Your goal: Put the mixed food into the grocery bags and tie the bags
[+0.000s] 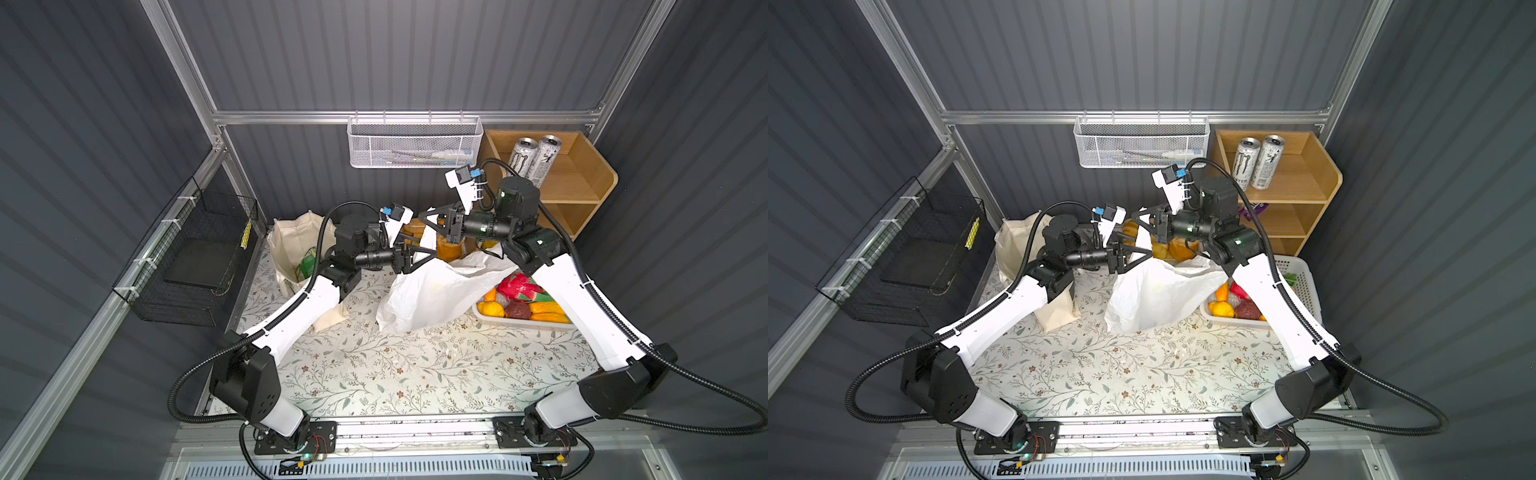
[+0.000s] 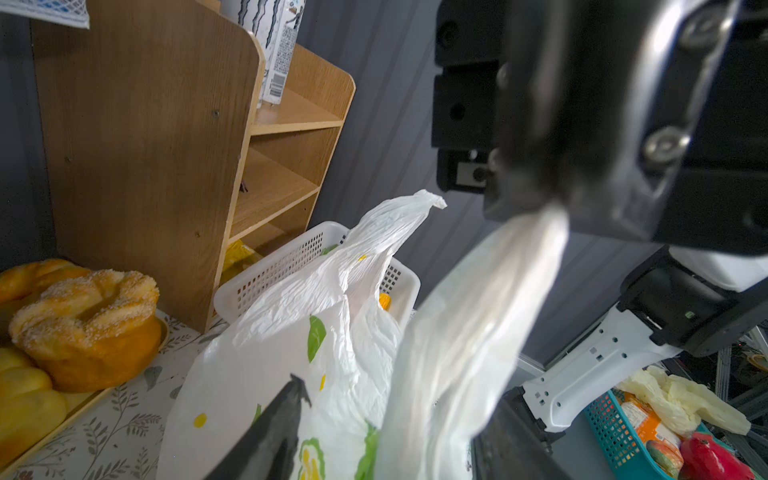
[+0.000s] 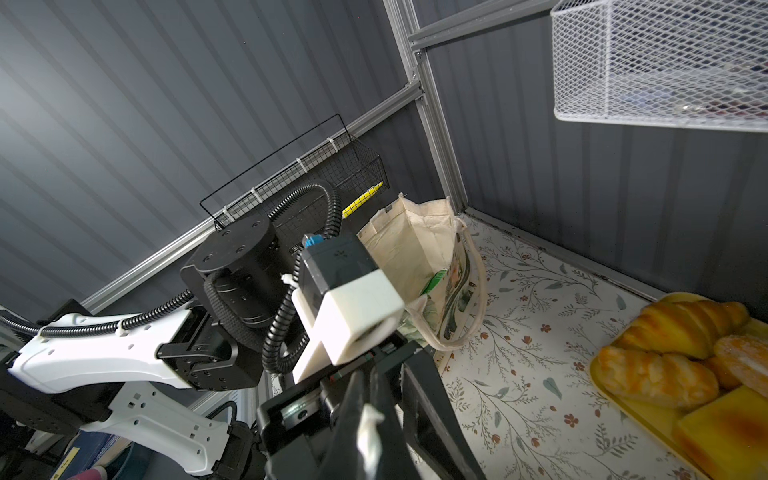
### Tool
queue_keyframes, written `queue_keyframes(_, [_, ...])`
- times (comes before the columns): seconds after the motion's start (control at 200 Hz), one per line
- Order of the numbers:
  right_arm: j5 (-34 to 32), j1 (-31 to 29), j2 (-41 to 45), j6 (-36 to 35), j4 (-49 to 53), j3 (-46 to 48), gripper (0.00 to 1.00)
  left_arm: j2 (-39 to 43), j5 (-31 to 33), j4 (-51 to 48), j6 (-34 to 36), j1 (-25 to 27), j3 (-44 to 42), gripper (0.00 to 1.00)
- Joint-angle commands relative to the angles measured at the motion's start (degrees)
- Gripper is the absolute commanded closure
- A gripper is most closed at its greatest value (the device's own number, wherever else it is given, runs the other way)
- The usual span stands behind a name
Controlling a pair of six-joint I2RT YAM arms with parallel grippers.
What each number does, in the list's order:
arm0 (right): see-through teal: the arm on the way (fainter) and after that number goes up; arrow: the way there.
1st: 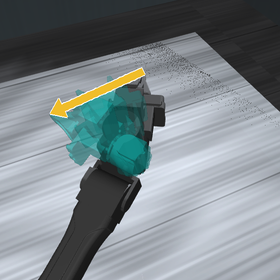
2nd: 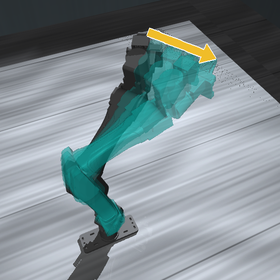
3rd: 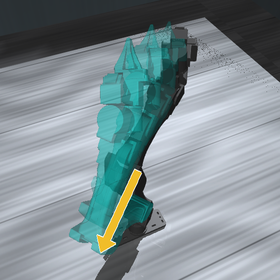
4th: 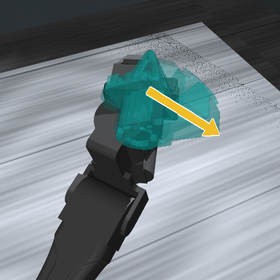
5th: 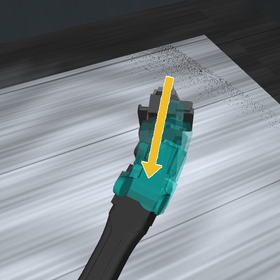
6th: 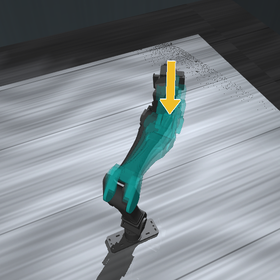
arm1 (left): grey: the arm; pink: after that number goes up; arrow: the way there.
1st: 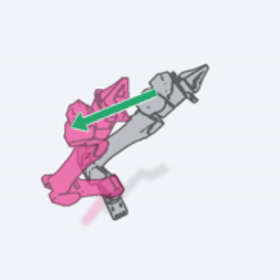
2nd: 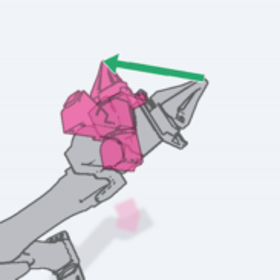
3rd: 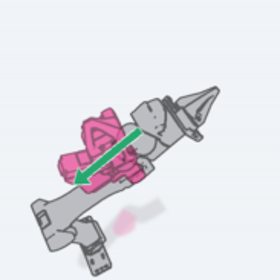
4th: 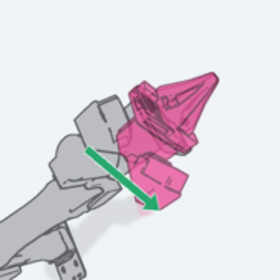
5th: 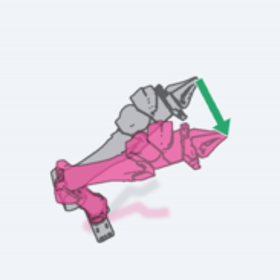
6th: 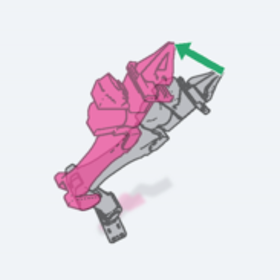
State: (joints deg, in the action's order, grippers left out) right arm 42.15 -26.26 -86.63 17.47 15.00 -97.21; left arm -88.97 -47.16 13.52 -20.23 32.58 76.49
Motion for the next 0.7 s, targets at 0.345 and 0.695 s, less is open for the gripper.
queue_keyframes(0.345, [-0.2,0.3,1.1,-0.5,-0.6,-0.8,1.00,-1.6,2.2,6.5,-3.5,1.4,-4.1,0.55])
queue_keyframes(0.695, [-0.5,0.5,0.9,-0.3,-0.1,-0.9,0.91,-1.0,5.2,6.5,-2.7,1.3,-5.6,1.00])
